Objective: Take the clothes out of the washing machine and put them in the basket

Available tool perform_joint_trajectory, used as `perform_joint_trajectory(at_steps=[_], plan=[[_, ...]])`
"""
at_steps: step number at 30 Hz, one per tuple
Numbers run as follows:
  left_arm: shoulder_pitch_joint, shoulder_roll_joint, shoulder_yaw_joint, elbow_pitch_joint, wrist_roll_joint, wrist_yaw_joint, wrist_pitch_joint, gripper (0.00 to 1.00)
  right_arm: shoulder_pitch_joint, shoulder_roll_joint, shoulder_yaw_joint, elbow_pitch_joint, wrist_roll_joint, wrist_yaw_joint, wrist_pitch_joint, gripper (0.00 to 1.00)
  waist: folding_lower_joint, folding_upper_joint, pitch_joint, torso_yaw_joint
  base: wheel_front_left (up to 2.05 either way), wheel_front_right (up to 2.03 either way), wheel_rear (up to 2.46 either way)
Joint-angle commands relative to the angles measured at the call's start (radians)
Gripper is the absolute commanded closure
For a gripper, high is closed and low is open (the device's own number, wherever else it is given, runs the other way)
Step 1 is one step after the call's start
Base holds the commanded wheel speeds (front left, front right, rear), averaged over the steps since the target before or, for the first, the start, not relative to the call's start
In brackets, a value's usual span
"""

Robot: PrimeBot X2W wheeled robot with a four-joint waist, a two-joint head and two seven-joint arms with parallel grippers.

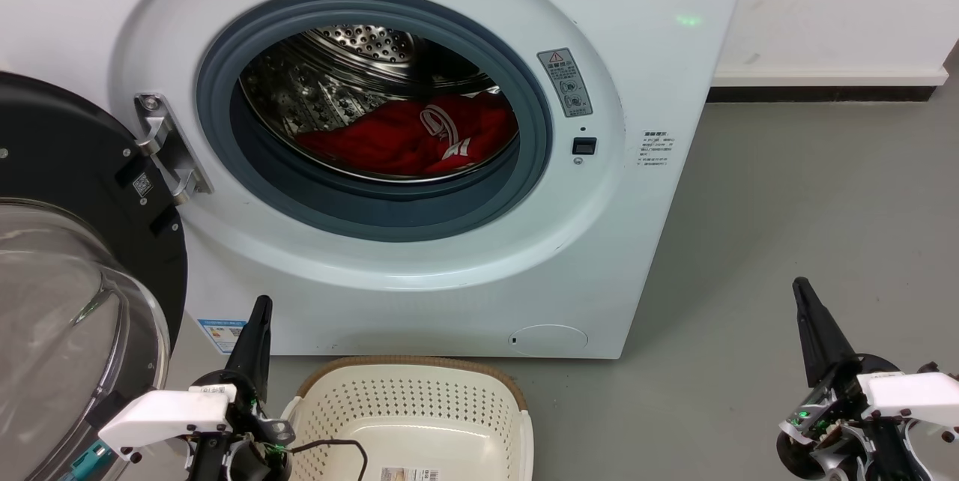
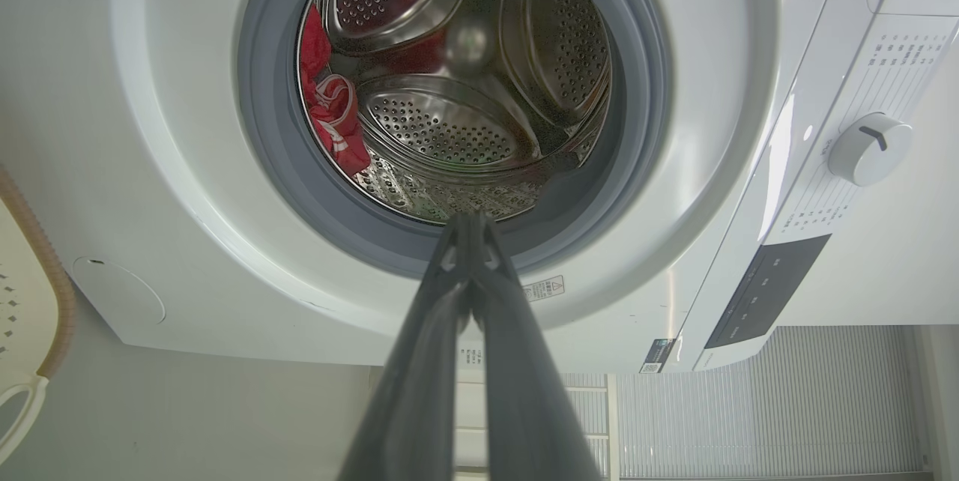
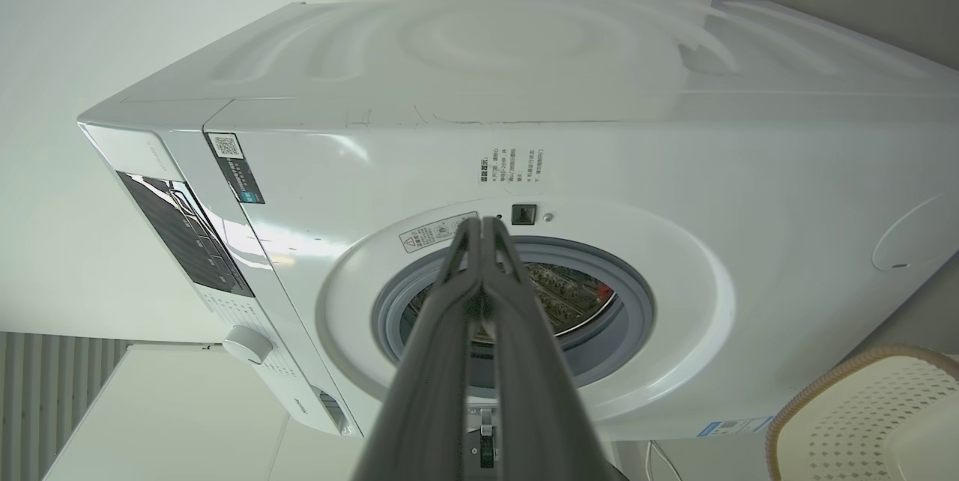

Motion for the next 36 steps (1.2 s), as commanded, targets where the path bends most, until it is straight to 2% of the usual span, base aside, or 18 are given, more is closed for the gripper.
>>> perform_joint_trajectory(at_steps=[1,35,36], plan=[[-0.007,-0.002,0.002,0.001,0.001,-0.002,0.001,1.0,-0.013,0.004,0.001,0.002,-0.005,0.0,0.001,1.0,0.0,-0.0001,0.0,0.0,0.0,0.0,0.0],[-0.007,-0.002,0.002,0.001,0.001,-0.002,0.001,1.0,-0.013,0.004,0.001,0.002,-0.004,0.0,0.0,1.0,0.0,-0.0001,0.0,0.0,0.0,0.0,0.0],[0.001,0.0,0.0,0.003,0.0,0.0,0.0,0.0,0.002,0.0,0.0,0.002,0.0,0.0,0.0,0.0,0.0,-0.0001,0.0,0.0,0.0,0.0,0.0]])
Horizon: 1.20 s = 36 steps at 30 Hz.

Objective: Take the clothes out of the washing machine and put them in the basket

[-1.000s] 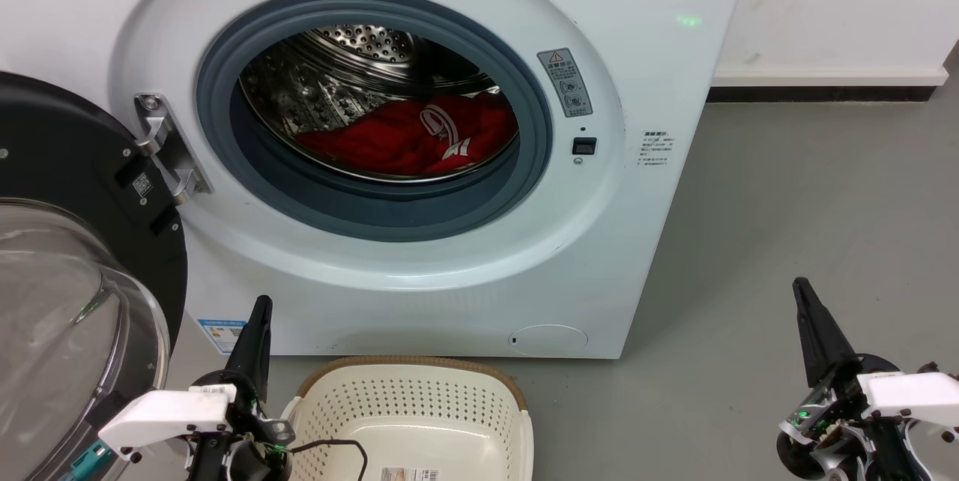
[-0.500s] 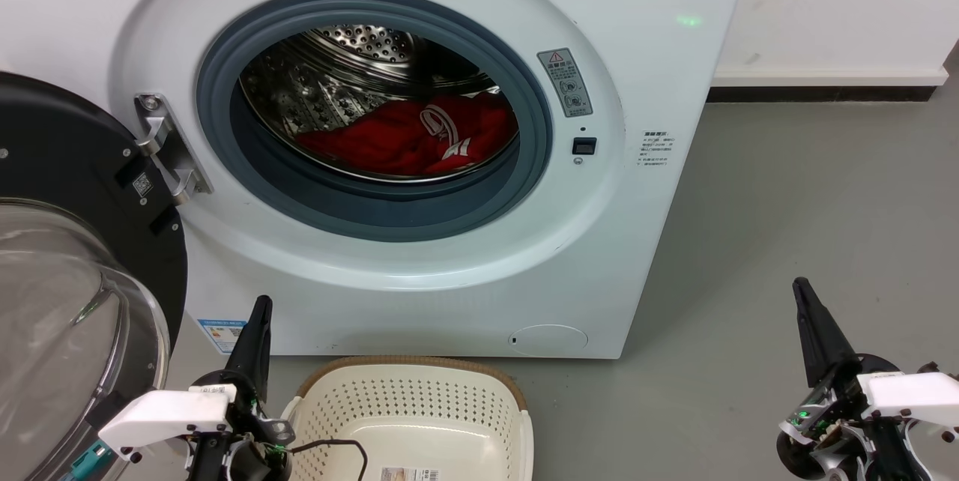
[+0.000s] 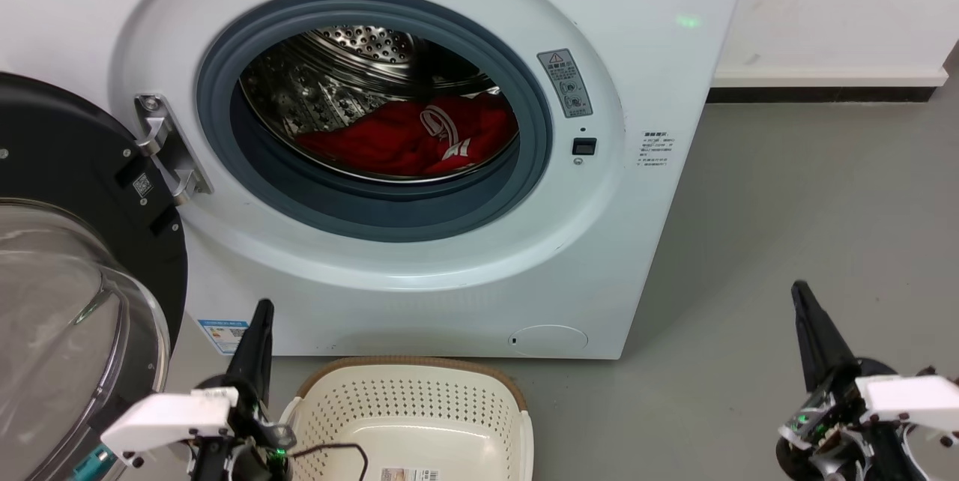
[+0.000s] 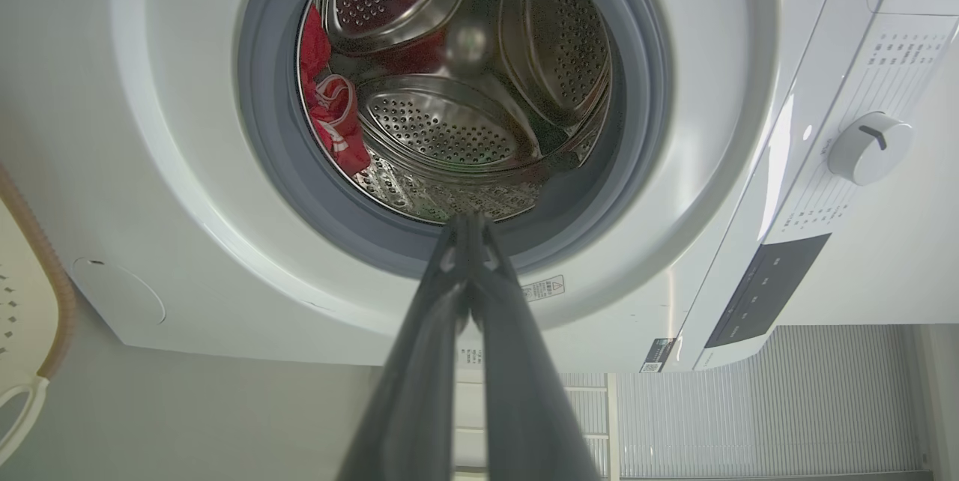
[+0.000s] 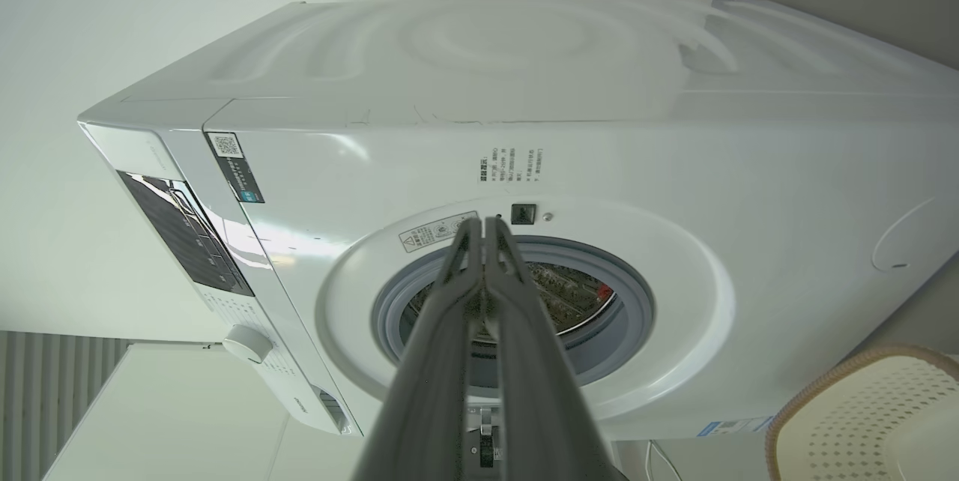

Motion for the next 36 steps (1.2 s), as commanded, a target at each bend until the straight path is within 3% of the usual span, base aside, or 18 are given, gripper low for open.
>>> perform_joint_trajectory(at_steps=[1,11,18,36], plan=[[0.001,0.0,0.0,0.002,0.0,0.0,0.0,0.0,0.001,0.0,0.0,0.001,0.0,0.0,0.0,0.0,0.0,0.0,0.0,0.0,0.0,0.0,0.0],[0.034,-0.003,-0.003,-0.003,0.037,0.0,-0.038,0.0,0.033,0.001,-0.002,0.016,-0.038,0.0,-0.038,0.0,0.0,0.0,0.001,0.0,0.0,0.0,0.0],[0.034,-0.003,0.01,-0.041,0.176,0.013,-0.072,0.0,0.044,0.001,-0.004,-0.033,-0.202,0.0,-0.071,0.0,0.0,0.0,0.004,-0.001,0.0,0.0,0.0],[0.064,-0.002,-0.061,-0.15,0.584,0.118,-0.147,0.0,0.078,0.001,0.036,-0.161,-0.661,0.0,-0.146,0.0,0.0,0.0,0.011,-0.002,0.0,0.0,0.0]])
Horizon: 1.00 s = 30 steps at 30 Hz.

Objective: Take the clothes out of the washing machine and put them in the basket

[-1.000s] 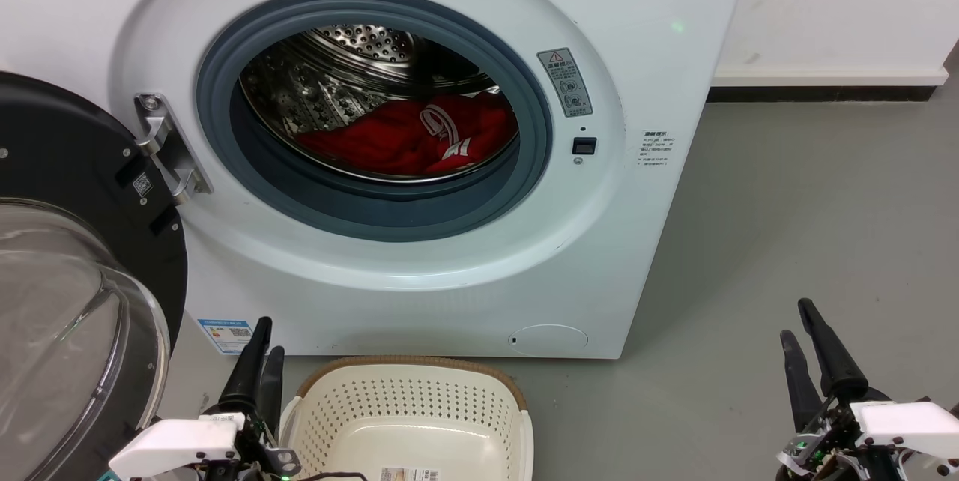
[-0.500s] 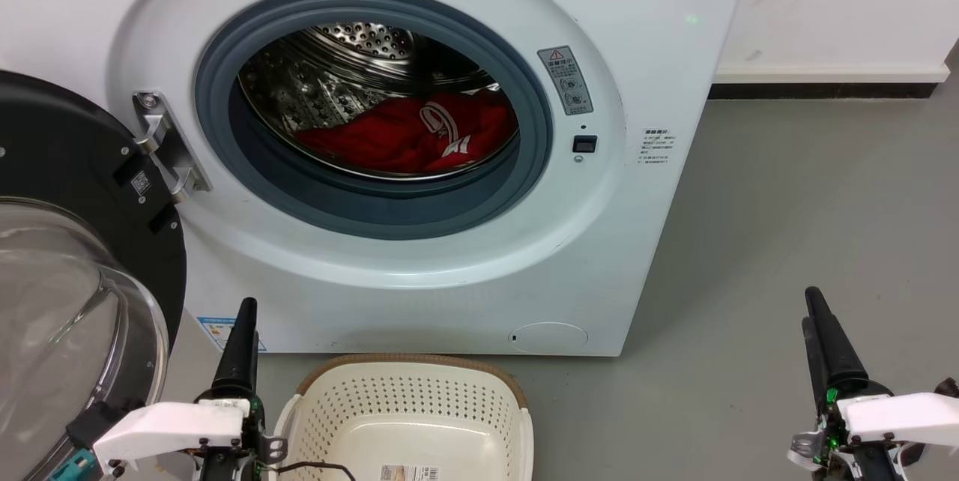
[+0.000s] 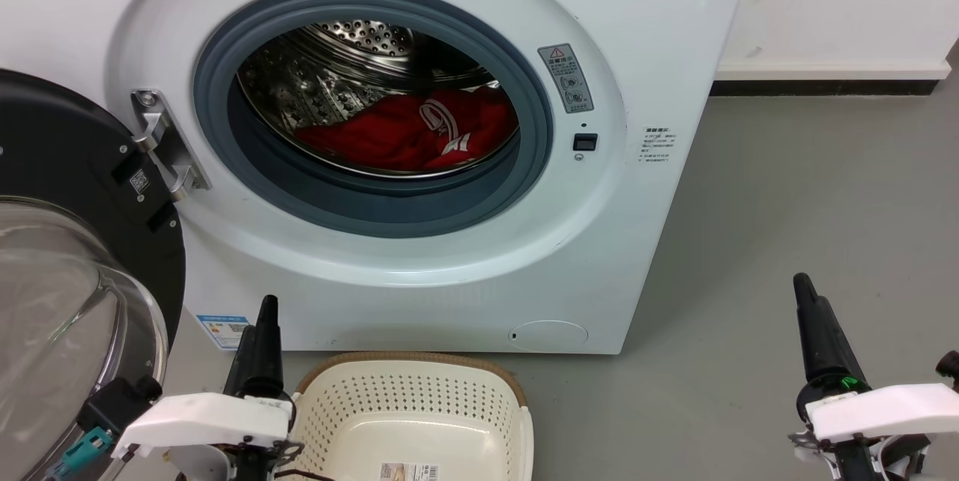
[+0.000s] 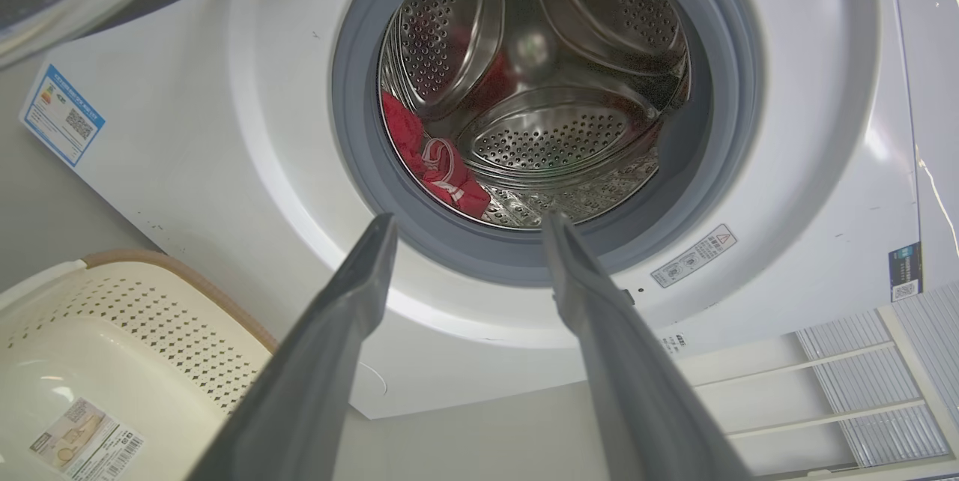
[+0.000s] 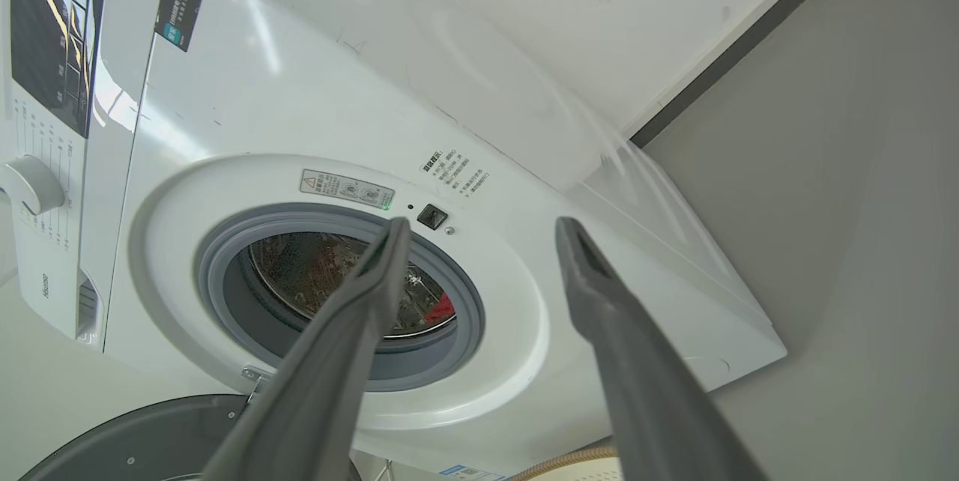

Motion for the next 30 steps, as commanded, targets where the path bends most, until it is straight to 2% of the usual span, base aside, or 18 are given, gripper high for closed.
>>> perform_joint_trajectory(at_steps=[1,14,21,30], plan=[[-0.005,0.002,-0.008,-0.026,0.046,0.006,-0.011,0.0,-0.003,0.0,0.005,-0.028,-0.051,0.0,-0.011,0.0,0.0,-0.0001,0.0,0.0,0.0,0.0,0.0],[0.015,0.002,-0.036,-0.069,0.269,0.042,-0.057,0.0,0.021,0.0,0.029,-0.081,-0.305,0.0,-0.056,0.0,0.0,-0.0001,0.002,0.001,0.0,0.0,0.0],[0.029,0.002,-0.046,-0.096,0.383,0.046,-0.085,0.0,0.035,0.0,0.034,-0.115,-0.44,0.0,-0.085,0.0,0.0,-0.0001,0.004,0.002,0.0,0.0,0.0],[0.04,0.003,-0.055,-0.116,0.48,0.049,-0.111,0.0,0.053,0.0,0.034,-0.141,-0.551,0.0,-0.111,0.0,0.0,-0.0001,0.007,0.002,0.0,0.0,0.0]])
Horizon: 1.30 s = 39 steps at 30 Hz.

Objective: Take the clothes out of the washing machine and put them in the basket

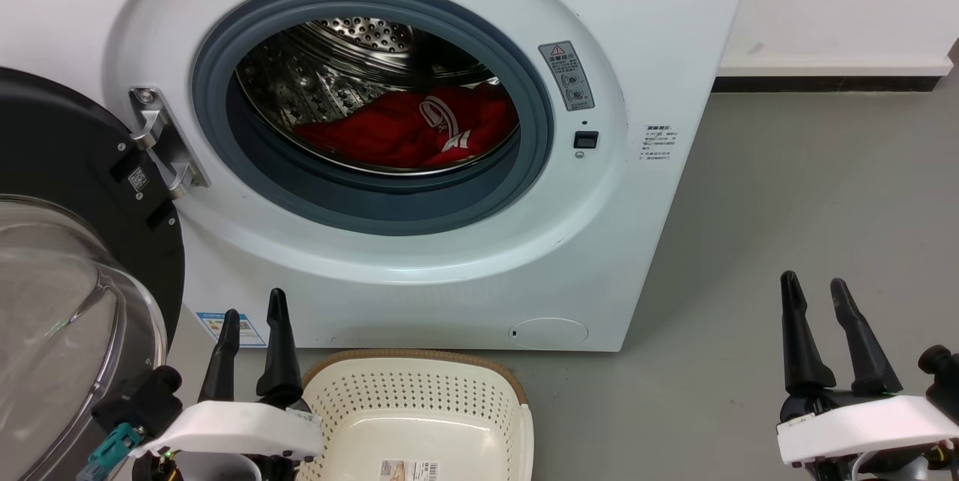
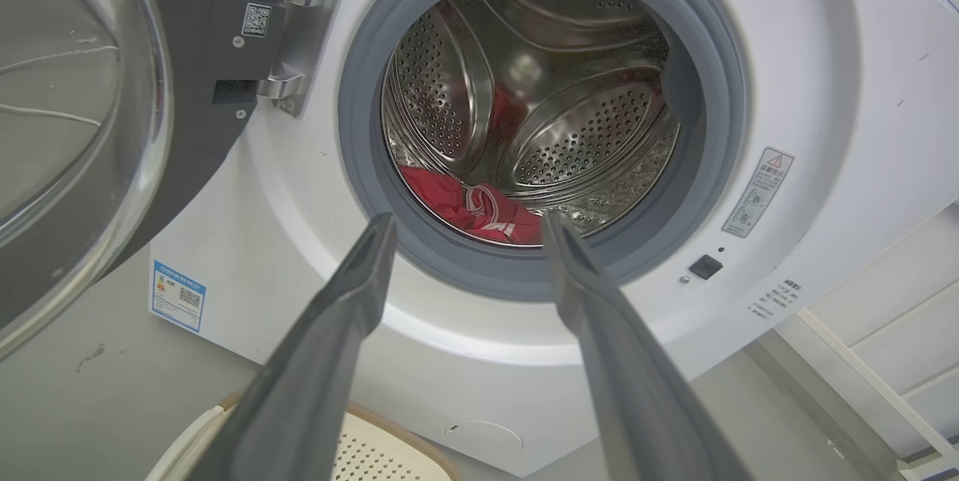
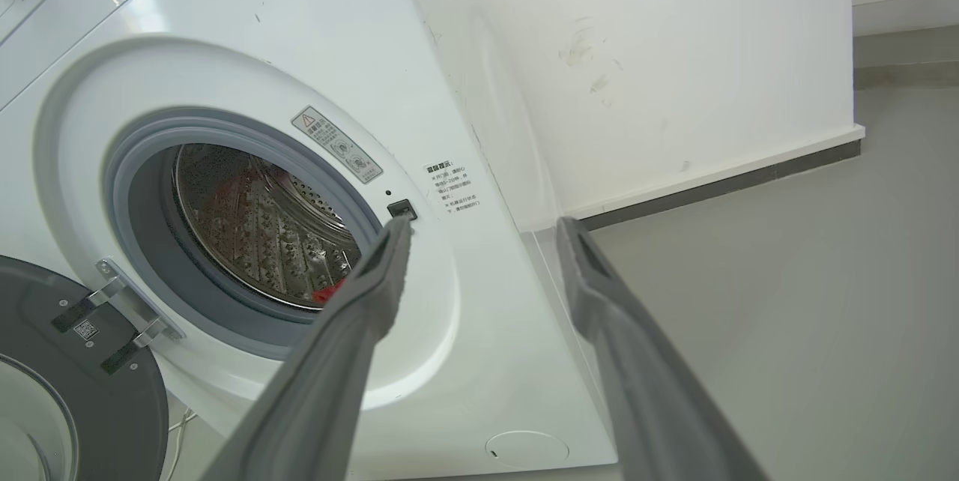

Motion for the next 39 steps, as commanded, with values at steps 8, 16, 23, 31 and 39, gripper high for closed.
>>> perform_joint_trajectory(at_steps=[8,16,23,31,39], plan=[[0.007,0.002,-0.008,-0.03,0.11,0.009,-0.031,0.0,0.019,0.0,-0.001,-0.039,-0.116,0.0,-0.035,0.0,0.0,-0.0001,0.003,0.0,0.0,0.0,0.0],[0.017,0.002,-0.013,-0.039,0.187,0.016,-0.052,0.0,0.032,0.0,0.001,-0.051,-0.19,0.0,-0.055,0.0,0.0,-0.0001,0.004,0.001,0.0,0.0,0.0],[0.023,0.002,-0.018,-0.043,0.249,0.016,-0.068,0.0,0.046,0.001,0.003,-0.06,-0.251,0.0,-0.071,0.0,0.0,-0.0001,0.005,0.001,0.0,0.0,0.0],[0.035,0.002,-0.022,-0.042,0.308,0.01,-0.085,0.0,0.058,0.001,0.001,-0.068,-0.315,0.0,-0.088,0.0,0.0,-0.0001,0.005,0.003,0.0,0.0,0.0],[0.043,0.003,-0.02,-0.035,0.365,0.012,-0.101,0.0,0.069,0.001,0.007,-0.081,-0.378,0.0,-0.104,0.0,0.0,-0.0001,0.007,0.002,0.0,0.0,0.0]])
